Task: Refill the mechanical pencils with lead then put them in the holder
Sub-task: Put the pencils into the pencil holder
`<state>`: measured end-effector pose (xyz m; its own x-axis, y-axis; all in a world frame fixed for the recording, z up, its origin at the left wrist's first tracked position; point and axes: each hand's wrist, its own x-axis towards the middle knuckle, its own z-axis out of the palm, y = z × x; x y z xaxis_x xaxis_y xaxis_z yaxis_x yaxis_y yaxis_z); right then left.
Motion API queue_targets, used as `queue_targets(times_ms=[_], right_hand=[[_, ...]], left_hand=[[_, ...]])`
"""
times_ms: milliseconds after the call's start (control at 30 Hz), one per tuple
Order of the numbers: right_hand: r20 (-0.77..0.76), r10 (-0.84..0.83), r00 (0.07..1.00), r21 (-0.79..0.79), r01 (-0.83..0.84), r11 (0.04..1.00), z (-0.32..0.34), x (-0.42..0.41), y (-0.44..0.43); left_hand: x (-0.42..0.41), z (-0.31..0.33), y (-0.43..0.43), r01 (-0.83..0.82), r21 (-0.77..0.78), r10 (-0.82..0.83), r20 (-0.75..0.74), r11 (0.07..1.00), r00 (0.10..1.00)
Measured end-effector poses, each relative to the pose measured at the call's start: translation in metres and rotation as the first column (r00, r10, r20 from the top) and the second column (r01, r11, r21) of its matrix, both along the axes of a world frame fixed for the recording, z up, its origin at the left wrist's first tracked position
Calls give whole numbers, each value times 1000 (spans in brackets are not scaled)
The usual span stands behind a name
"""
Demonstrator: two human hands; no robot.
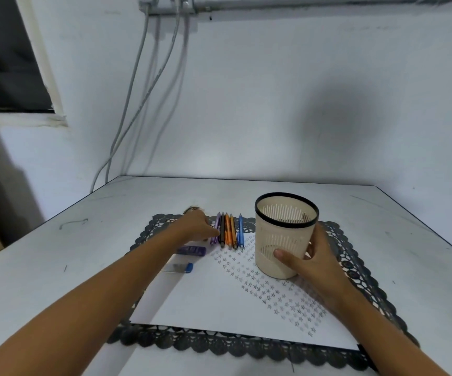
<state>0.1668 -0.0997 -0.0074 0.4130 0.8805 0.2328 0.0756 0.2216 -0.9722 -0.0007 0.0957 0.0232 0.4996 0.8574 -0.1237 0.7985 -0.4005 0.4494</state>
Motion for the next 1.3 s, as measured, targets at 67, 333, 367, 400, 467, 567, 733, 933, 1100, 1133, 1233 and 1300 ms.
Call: queue_targets(times_ms=[67, 333, 367, 400, 467, 567, 733, 933, 1100, 1133, 1233, 1300], right_hand=[[-30, 10, 999, 1, -10, 1000, 1, 0, -1], [-56, 35, 998, -27, -36, 999, 2, -1, -1], [-56, 36, 998, -21, -38, 999, 2, -2, -1], [-47, 37, 998, -16, -38, 999, 2, -2, -2], [-30, 33, 999, -11, -34, 999, 2, -2, -2], [-34, 37, 999, -15, -37, 999, 3, -2, -2], [-40, 50, 998, -8, -51, 999, 3, -3, -2], [-36, 65, 997, -3, -65, 998, 3, -2, -2], [-27, 66, 997, -2, -66, 998, 2, -1, -2], [-27, 65, 998, -4, -65, 998, 2, -1, -2], [-30, 57, 998, -16, -57, 998, 1, 0, -1], [-30, 57, 998, -20, -58, 998, 1, 0, -1]], left_hand=[[2, -2, 1, -29, -37, 30, 21, 999, 999], [8, 0, -5, -119, -43, 119, 11, 992, 993], [8, 1, -5, -136, -29, 137, 14, 990, 991], [7, 1, -4, -155, -13, 155, 24, 988, 988], [6, 1, -2, -192, 13, 190, 73, 981, 979], [4, 4, -3, -239, 4, 235, 175, 971, 956], [-5, 31, -4, -248, 39, 234, 218, 968, 948], [-19, 107, -18, 37, 140, -80, 319, 990, 944], [-16, 170, -53, 269, 293, -335, 206, 918, 919], [-13, 177, -59, 312, 315, -376, 165, 896, 912], [3, 183, -73, 407, 393, -439, -8, 825, 898], [16, 178, -80, 471, 392, -465, -117, 790, 878]])
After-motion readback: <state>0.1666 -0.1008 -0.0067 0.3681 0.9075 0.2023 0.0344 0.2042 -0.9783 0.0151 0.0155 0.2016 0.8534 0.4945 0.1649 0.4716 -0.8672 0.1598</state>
